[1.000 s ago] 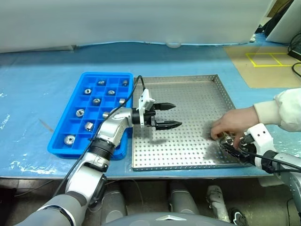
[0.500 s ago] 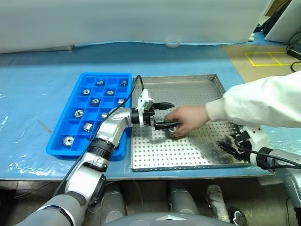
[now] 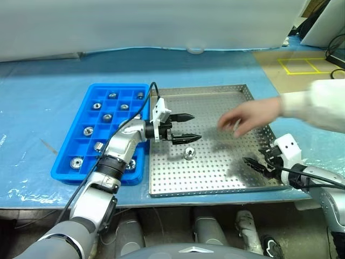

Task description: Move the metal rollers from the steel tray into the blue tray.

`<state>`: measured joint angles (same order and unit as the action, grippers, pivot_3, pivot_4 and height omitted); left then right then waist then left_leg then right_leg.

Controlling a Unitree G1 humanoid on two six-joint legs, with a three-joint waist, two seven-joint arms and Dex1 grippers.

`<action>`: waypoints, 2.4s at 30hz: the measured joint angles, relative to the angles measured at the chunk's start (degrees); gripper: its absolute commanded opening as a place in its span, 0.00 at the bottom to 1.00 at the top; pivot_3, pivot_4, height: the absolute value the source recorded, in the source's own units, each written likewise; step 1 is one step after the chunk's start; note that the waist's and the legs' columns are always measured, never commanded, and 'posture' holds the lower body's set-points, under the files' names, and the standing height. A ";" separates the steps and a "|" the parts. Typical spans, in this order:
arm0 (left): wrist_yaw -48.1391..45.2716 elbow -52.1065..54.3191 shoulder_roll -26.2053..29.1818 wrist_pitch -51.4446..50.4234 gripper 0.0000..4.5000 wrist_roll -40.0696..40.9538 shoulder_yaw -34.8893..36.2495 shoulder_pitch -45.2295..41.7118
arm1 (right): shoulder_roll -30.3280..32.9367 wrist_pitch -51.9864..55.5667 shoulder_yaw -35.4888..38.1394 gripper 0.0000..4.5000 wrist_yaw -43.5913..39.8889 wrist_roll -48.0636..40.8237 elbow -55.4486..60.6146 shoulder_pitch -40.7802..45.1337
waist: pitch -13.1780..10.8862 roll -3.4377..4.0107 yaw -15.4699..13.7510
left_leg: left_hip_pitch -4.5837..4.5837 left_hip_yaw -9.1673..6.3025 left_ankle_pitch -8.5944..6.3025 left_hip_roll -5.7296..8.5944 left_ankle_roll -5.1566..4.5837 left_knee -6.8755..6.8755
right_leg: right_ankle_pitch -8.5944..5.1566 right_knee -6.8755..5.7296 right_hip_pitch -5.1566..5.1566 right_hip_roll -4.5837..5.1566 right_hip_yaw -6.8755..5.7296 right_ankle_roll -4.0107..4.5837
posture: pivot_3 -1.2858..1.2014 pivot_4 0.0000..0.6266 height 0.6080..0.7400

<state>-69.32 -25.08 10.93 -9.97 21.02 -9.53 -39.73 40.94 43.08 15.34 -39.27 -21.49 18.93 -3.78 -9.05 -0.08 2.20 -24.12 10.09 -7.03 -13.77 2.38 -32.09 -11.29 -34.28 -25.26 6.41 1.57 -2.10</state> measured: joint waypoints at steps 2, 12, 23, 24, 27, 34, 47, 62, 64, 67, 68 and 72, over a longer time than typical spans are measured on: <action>-1.26 0.01 1.32 -0.42 1.00 -0.01 0.00 -0.17 | -1.29 0.03 -0.85 0.84 -0.38 -1.42 0.14 1.99 | 0.01 0.01 -0.03 | 0.00 0.00 0.00 0.00 0.01 0.04 | 0.00 -0.01 0.00 0.00 0.00 0.01 | 0.36 0.24 1.00; -0.72 -0.18 4.65 0.66 1.00 -1.86 0.60 -0.04 | -10.26 1.11 -15.78 0.84 0.62 -3.47 1.23 14.60 | 0.00 0.00 -1.16 | 0.04 0.02 0.01 -0.01 0.08 0.30 | 0.23 -0.03 -0.02 -0.01 -0.04 0.38 | 0.40 0.24 1.00; 2.98 3.98 7.14 0.49 1.00 -2.00 2.74 4.30 | -7.19 -2.59 -28.33 0.75 -3.61 3.55 -4.20 17.56 | 0.00 -0.02 -3.34 | 0.24 0.03 0.08 -0.02 0.22 0.58 | 0.22 -0.03 0.07 0.00 -0.07 0.38 | 0.43 0.24 1.00; 3.33 4.32 7.19 0.48 1.00 -2.00 2.86 4.41 | -7.21 -2.97 -28.59 0.70 -3.70 3.88 -4.68 17.91 | -0.01 -0.02 -3.37 | 0.25 0.03 0.08 -0.01 0.23 0.57 | 0.21 -0.05 0.07 0.00 -0.06 0.37 | 0.43 0.24 1.00; 3.82 5.27 7.26 0.48 1.00 -2.01 2.89 4.63 | -7.48 -4.07 -29.01 0.48 -3.95 5.00 -6.25 18.83 | 0.00 -0.02 -3.45 | 0.27 0.03 0.10 -0.01 0.26 0.57 | 0.21 -0.09 0.08 -0.01 -0.05 0.35 | 0.44 0.24 1.00; 5.84 6.37 7.88 0.50 1.00 -2.00 3.42 5.01 | -9.81 -5.39 -29.05 0.36 -5.09 5.25 -9.33 20.70 | -0.01 -0.03 -3.50 | 0.26 0.03 0.13 -0.02 0.31 0.66 | 0.22 -0.17 -0.03 -0.03 -0.05 0.37 | 0.48 0.24 1.00; 19.80 22.51 11.25 -2.06 1.00 0.14 13.97 18.09 | -21.66 -12.12 -25.78 0.36 -13.94 0.88 -25.42 42.05 | -0.05 -0.09 -6.78 | 0.20 -0.03 0.24 -0.11 0.48 0.84 | 0.15 -0.40 -0.23 -0.06 -0.24 0.51 | 0.62 0.24 1.00; 34.88 49.34 13.83 -8.39 1.00 4.19 26.13 42.28 | -34.57 -24.01 -36.78 0.36 -30.32 6.85 -45.34 52.50 | -0.14 -0.18 -15.10 | -0.31 -0.72 0.32 -0.25 0.64 1.01 | -0.02 -0.44 -0.32 -0.06 -1.02 0.67 | 0.74 0.24 1.00; 35.56 50.62 14.01 -8.81 1.00 4.70 26.60 42.84 | -35.48 -25.03 -38.61 0.36 -31.48 8.28 -45.40 52.48 | -0.15 -0.17 -16.43 | -0.35 -0.90 0.33 -0.25 0.68 1.01 | -0.02 -0.45 -0.28 -0.06 -1.17 0.67 | 0.74 0.24 1.00; 35.79 50.88 15.24 -9.32 1.00 4.99 26.61 42.91 | -35.61 -26.75 -40.47 0.36 -32.19 10.57 -45.48 52.17 | -0.16 -0.15 -17.94 | -0.34 -1.24 0.37 -0.24 0.77 1.01 | -0.09 -0.46 -0.11 -0.12 -1.35 0.59 | 0.74 0.24 1.00; 35.76 50.88 15.50 -9.37 1.00 5.11 26.60 42.89 | -35.58 -27.16 -40.82 0.36 -32.26 11.15 -45.67 51.97 | -0.16 -0.15 -18.37 | -0.34 -1.32 0.39 -0.22 0.79 1.01 | -0.14 -0.46 -0.10 -0.13 -1.36 0.50 | 0.74 0.24 1.00; 34.81 50.65 16.78 -10.32 1.00 5.89 25.87 42.12 | -35.45 -27.66 -40.85 0.36 -31.97 12.41 -46.70 51.21 | -0.16 -0.14 -19.55 | -0.33 -1.45 0.40 -0.20 0.82 1.01 | -0.19 -0.53 -0.06 -0.14 -1.39 0.42 | 0.73 0.24 1.00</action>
<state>-34.51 25.57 27.71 -20.29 26.90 16.34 2.39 5.49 15.42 -25.51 -71.24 -9.08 -27.76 47.43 -9.21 -0.21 -17.35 -24.45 8.64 -6.63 -13.98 3.20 -31.07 -11.48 -34.81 -25.32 6.27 0.18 -1.69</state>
